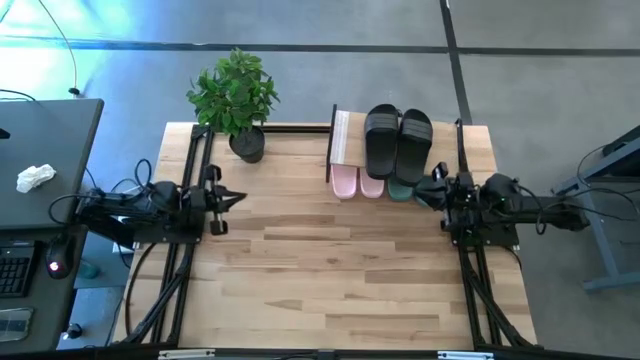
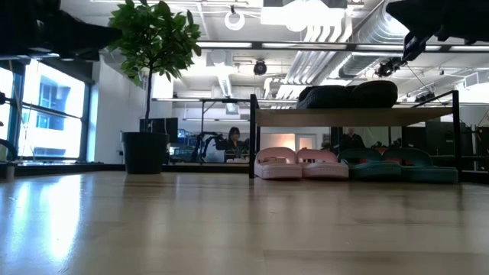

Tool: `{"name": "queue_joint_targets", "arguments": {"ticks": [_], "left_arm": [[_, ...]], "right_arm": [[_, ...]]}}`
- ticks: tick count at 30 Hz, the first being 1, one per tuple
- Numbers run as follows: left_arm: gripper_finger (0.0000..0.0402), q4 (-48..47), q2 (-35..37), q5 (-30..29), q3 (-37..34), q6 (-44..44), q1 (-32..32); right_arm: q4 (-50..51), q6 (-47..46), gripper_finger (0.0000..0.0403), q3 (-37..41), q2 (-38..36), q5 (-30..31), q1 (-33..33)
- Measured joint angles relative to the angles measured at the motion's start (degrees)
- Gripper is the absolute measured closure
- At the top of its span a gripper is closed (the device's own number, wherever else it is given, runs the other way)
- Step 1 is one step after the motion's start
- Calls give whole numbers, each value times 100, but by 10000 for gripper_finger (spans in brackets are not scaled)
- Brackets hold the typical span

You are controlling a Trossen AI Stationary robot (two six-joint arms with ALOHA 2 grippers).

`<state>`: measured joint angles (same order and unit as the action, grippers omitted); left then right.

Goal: Pick and place slides into the shelf
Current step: Return to Home Position

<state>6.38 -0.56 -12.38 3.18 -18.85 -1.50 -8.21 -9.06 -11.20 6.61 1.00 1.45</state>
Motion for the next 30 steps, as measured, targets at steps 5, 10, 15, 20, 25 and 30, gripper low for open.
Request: {"name": "queue_joint_targets", "arguments": {"ticks": [5,10,15,20,25,30], "left_arm": [[401,29,0,65,-192,132,0],[401,-3,-2,78,-274,181,0],[401,-57,-2,98,-274,219,0],[401,-259,-2,94,-274,36,0],[401,-357,-9,81,-274,-614,0],[401,-355,-9,37,-271,-1133,0]], "right_arm": [[-404,-153,403,371,1,1,0],[-950,-149,403,796,2,2,0],[-1186,-146,403,1053,2,2,0],[-923,-54,403,1064,9,2,0],[-432,683,403,1064,9,4,0],[-25,934,403,1066,9,6,1]]}}
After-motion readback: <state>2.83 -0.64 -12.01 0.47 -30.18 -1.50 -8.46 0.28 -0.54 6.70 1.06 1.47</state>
